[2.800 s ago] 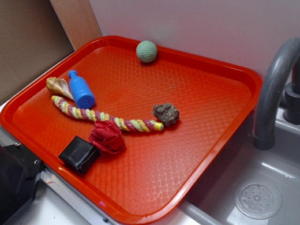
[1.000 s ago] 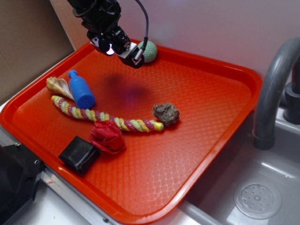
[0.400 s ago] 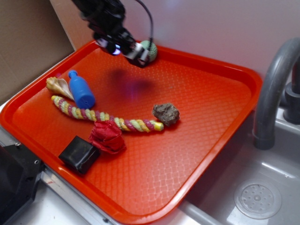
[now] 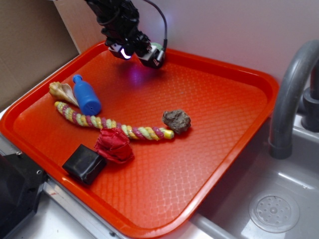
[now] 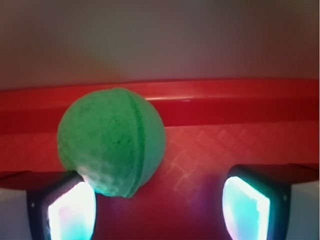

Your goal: Grab the green ball.

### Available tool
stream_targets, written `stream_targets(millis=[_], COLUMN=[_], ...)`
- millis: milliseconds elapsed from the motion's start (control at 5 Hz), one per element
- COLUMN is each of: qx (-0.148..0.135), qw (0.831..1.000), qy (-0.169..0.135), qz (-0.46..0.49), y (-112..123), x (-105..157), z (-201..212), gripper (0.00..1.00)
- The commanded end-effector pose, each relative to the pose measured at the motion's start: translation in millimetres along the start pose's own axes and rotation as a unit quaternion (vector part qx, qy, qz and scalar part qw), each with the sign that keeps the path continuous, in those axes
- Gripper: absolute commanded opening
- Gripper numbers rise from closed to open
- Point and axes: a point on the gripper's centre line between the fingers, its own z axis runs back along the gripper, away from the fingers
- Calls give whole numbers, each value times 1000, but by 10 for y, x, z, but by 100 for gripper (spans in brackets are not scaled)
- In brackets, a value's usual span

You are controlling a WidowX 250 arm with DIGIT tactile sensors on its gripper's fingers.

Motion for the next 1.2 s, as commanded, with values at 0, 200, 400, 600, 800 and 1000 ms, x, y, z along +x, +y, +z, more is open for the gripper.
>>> stream_targets(millis=[0,200,400,600,800,1000], qx=[-8,-4,4,-8,-25,-34], qw=[999,999,999,999,998,998], qy=[-45,-37,-34,-25,-29,-36], qz=[0,-14,0,-19,-44,-43], y=[-75,-145,-153,-256,-397,-425], x=[390,318,261,95,-61,-62], z=[85,-40,-95,-53,109,183], gripper=[100,100,3,0,0,0])
